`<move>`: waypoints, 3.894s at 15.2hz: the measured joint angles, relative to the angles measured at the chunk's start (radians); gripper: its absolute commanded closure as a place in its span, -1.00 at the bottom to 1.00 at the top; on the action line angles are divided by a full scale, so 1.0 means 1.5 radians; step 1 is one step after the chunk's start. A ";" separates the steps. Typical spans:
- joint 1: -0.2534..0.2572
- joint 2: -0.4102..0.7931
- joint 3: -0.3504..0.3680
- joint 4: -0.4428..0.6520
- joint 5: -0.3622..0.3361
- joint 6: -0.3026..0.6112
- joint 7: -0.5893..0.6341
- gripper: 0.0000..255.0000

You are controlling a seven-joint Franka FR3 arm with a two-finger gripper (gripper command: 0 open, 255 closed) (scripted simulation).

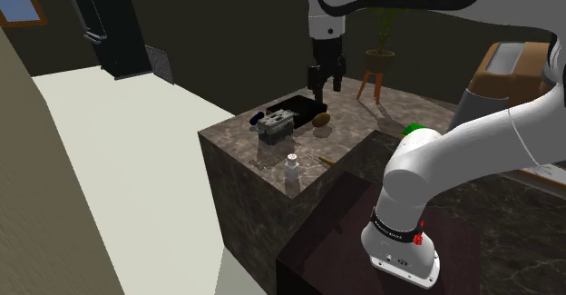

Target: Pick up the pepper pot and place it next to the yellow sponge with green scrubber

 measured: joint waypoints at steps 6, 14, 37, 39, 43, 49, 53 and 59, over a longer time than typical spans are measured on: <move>0.019 -0.009 0.004 -0.084 0.008 0.103 -0.012 -1.00; 0.060 0.040 0.015 -0.239 0.022 0.364 -0.035 -1.00; 0.087 0.199 0.023 -0.333 0.025 0.667 -0.053 1.00; 0.087 0.199 0.023 -0.333 0.025 0.667 -0.053 1.00; 0.087 0.199 0.023 -0.333 0.025 0.667 -0.053 1.00; 0.088 0.177 0.022 -0.319 0.026 0.630 -0.055 1.00; 0.089 0.148 0.022 -0.300 0.028 0.583 -0.056 1.00; 0.089 0.117 0.019 -0.263 0.029 0.514 -0.061 1.00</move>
